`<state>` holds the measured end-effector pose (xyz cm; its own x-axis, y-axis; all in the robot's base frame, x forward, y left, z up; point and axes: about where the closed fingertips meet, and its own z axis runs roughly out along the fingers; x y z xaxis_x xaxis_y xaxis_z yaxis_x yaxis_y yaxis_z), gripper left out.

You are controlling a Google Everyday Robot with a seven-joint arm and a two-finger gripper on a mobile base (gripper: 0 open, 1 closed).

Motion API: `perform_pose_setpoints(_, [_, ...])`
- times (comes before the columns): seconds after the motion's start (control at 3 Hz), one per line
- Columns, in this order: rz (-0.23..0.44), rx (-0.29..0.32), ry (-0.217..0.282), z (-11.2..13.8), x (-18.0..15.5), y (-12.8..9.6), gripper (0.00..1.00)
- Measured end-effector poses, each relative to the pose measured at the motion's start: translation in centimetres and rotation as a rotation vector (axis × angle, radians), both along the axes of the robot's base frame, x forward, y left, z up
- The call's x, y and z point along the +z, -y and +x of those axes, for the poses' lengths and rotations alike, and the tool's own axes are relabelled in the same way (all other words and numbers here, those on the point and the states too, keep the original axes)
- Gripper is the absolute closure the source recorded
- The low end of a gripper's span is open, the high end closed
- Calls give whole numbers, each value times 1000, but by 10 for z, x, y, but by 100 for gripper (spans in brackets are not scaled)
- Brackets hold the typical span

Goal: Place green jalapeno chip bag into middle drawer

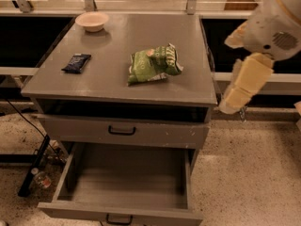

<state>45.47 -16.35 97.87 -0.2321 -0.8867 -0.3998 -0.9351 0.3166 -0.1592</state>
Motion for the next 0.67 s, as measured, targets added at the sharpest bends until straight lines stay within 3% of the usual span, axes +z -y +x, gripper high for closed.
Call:
perform_pose_setpoints(0.33, [30, 35, -29, 39, -17, -20, 0])
perform_pose_setpoints(0.67, [30, 35, -31, 40, -18, -20, 0])
